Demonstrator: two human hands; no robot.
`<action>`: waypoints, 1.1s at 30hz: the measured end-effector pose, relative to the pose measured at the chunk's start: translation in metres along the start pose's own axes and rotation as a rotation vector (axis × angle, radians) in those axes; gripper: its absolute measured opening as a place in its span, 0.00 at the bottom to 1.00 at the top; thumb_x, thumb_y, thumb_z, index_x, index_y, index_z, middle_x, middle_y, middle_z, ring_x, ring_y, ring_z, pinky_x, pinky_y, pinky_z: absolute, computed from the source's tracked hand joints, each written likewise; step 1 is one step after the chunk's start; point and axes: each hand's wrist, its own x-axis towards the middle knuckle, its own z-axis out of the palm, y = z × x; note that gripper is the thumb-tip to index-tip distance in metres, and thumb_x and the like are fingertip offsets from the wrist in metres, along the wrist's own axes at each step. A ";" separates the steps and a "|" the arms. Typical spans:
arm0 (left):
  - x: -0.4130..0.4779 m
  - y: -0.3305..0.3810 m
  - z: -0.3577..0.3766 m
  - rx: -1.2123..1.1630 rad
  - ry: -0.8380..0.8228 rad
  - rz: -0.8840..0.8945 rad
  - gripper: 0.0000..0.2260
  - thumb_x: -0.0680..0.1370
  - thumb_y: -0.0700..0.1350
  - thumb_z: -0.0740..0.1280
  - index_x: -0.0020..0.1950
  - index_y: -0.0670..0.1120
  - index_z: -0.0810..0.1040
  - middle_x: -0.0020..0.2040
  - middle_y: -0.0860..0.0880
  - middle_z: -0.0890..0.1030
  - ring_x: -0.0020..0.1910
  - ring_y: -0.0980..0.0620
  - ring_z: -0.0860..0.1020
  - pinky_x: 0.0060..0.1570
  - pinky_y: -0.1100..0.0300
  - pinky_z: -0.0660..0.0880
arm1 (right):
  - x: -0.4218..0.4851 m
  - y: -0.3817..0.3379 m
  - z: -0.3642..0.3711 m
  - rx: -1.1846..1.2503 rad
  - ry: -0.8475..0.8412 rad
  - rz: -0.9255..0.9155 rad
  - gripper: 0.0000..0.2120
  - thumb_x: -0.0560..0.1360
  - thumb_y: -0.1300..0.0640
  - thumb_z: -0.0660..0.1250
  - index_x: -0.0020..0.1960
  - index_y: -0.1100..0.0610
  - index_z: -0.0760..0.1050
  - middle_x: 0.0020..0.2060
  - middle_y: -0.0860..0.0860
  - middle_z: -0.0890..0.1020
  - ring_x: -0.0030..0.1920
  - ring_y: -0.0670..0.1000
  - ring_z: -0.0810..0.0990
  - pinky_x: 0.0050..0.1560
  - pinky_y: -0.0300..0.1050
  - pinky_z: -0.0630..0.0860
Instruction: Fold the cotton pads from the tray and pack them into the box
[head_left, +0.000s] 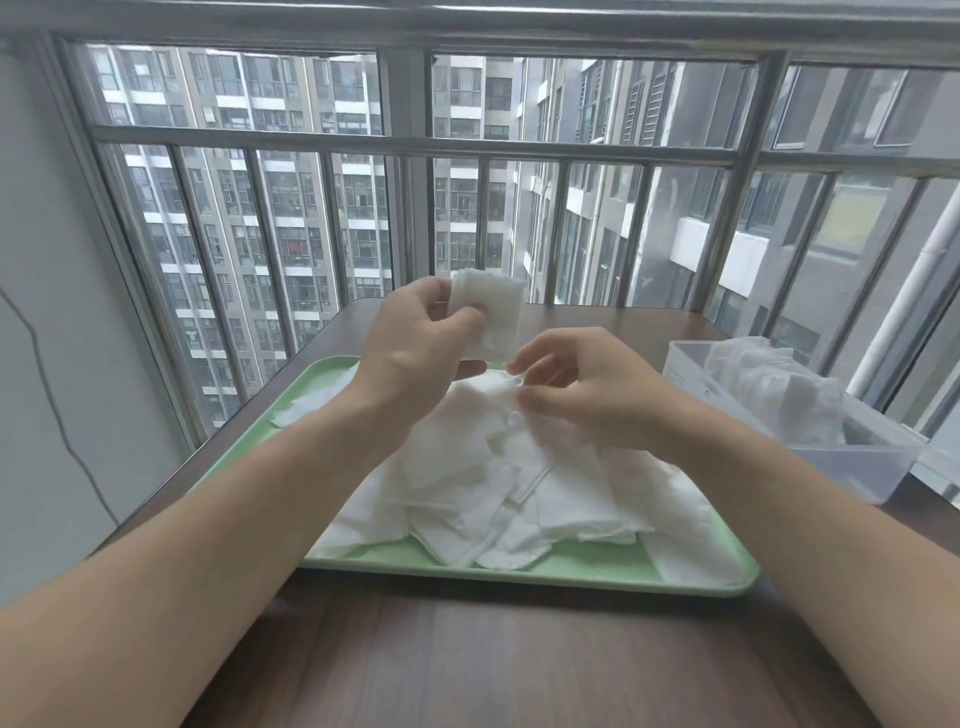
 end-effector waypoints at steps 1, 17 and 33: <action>0.000 0.000 0.000 0.000 0.009 -0.002 0.07 0.80 0.37 0.65 0.54 0.45 0.80 0.45 0.49 0.81 0.42 0.55 0.81 0.42 0.58 0.83 | 0.000 -0.001 -0.003 0.070 0.012 0.024 0.09 0.73 0.63 0.73 0.52 0.53 0.82 0.42 0.52 0.84 0.40 0.47 0.81 0.42 0.41 0.77; -0.003 -0.001 0.003 0.009 -0.039 -0.118 0.05 0.79 0.37 0.67 0.50 0.46 0.79 0.51 0.44 0.82 0.43 0.48 0.85 0.42 0.54 0.84 | -0.003 0.000 -0.030 0.737 0.180 0.148 0.15 0.74 0.66 0.72 0.60 0.58 0.77 0.48 0.56 0.82 0.44 0.54 0.81 0.38 0.45 0.80; -0.014 0.003 0.008 0.079 -0.381 -0.104 0.09 0.82 0.47 0.66 0.52 0.46 0.85 0.45 0.44 0.86 0.44 0.51 0.85 0.46 0.55 0.84 | -0.006 -0.007 -0.024 0.531 0.120 -0.066 0.18 0.68 0.65 0.77 0.57 0.62 0.81 0.46 0.61 0.86 0.42 0.53 0.84 0.42 0.40 0.79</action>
